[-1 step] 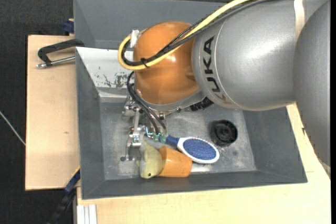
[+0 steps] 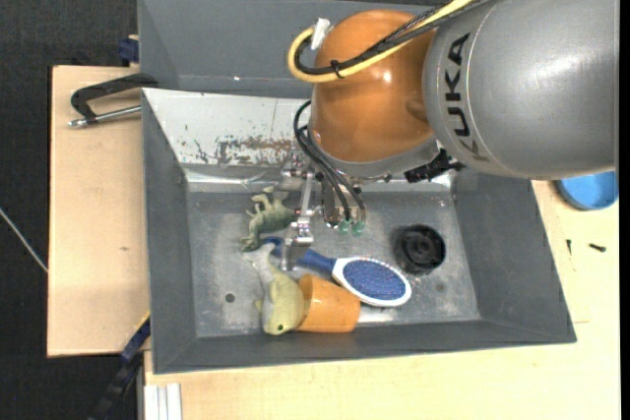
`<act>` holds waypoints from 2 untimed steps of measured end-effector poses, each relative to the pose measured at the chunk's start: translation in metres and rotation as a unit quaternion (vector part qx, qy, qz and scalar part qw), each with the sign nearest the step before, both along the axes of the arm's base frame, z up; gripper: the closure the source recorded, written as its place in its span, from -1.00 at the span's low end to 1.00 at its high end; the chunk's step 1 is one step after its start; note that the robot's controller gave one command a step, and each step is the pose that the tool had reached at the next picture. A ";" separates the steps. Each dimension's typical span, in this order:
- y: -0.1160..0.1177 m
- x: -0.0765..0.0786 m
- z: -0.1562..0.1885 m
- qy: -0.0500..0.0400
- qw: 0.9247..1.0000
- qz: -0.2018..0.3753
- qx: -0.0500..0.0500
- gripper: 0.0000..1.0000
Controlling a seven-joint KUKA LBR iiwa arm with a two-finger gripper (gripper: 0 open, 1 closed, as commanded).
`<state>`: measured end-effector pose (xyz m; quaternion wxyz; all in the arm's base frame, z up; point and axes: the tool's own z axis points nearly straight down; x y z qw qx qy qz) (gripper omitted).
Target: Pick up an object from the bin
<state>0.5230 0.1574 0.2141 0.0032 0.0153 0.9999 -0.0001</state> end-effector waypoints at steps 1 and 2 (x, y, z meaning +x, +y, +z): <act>-0.062 0.032 -0.132 0.000 0.998 0.067 0.001 -1.00; -0.062 0.031 -0.135 0.002 0.998 0.066 0.001 1.00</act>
Offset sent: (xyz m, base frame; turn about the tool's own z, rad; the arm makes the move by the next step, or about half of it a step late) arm 0.0325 -0.0673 -0.1441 -0.1335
